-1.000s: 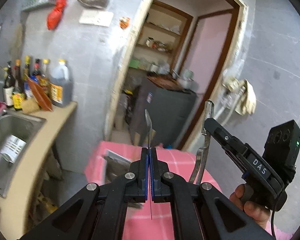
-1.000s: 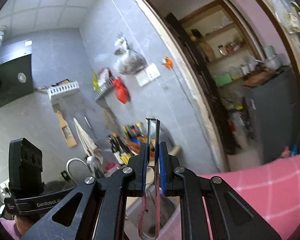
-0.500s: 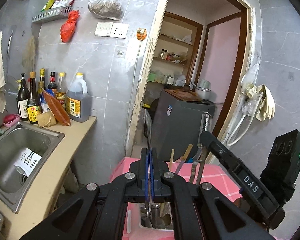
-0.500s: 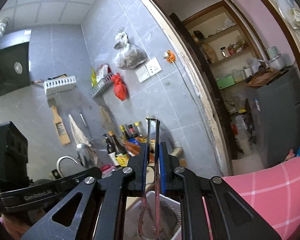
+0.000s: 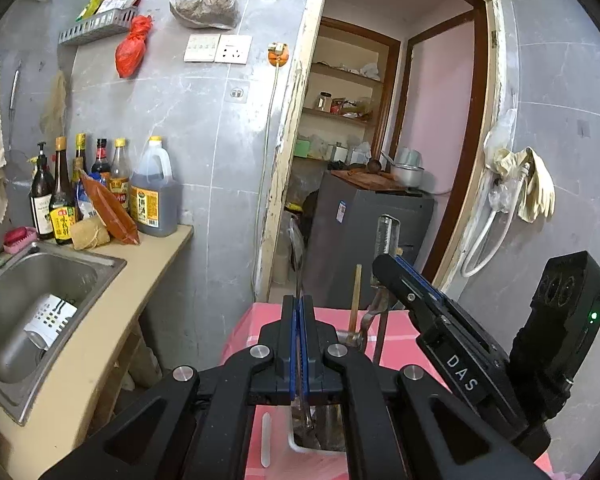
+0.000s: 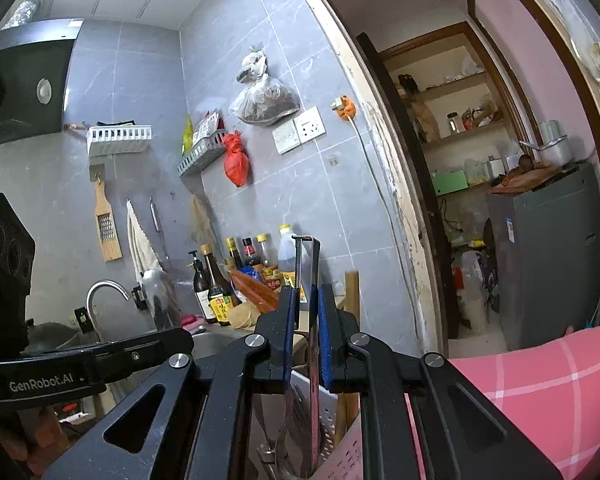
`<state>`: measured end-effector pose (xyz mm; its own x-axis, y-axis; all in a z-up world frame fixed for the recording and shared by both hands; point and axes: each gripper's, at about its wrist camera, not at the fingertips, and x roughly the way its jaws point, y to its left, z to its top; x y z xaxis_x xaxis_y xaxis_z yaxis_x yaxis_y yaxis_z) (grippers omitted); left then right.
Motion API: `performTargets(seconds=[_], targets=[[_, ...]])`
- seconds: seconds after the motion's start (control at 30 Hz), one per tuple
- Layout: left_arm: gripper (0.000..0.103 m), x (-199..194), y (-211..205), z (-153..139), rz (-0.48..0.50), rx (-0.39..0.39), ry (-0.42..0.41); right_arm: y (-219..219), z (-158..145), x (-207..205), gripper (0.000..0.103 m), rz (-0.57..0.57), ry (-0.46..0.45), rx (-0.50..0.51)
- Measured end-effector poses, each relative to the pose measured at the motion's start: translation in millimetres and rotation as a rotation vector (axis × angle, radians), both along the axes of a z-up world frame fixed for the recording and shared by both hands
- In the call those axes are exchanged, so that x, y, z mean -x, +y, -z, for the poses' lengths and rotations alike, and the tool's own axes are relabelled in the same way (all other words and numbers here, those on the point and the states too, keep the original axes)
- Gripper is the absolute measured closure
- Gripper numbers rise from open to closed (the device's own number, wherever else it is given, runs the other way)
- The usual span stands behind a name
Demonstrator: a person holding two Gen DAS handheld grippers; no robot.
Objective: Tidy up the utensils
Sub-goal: 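Lower the knife into the caddy with the left tool while the right tool lowers the peeler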
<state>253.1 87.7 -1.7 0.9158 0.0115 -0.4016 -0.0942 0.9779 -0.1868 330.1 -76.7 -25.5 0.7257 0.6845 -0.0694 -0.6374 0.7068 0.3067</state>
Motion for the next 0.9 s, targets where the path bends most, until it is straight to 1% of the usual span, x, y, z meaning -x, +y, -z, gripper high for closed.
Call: performTargets(seconds=[0.17, 0.4, 0.6, 0.73, 0.8, 0.87, 0.9], targets=[[0.101, -1, 4, 9, 0.0, 0.023, 0.007, -3, 8, 1, 0.092, 0.005, 0.004, 0.003], [0.1, -3, 2, 17, 0.025, 0.044, 0.021, -6, 8, 4, 0.092, 0.003, 0.001, 0.012], [0.1, -2, 4, 22, 0.053, 0.091, 0.033, -8, 9, 11, 0.092, -0.006, 0.003, 0.047], [0.099, 2, 6, 24, 0.054, 0.117, 0.034, -11, 11, 14, 0.092, -0.01, 0.018, 0.063], [0.099, 3, 6, 24, 0.046, 0.117, 0.041, -14, 11, 16, 0.092, -0.007, 0.026, 0.068], [0.099, 3, 5, 24, 0.043, 0.114, 0.054, -17, 10, 17, 0.088, -0.001, 0.032, 0.073], [0.099, 4, 5, 24, 0.042, 0.113, 0.057, -18, 9, 17, 0.084, 0.003, 0.034, 0.074]])
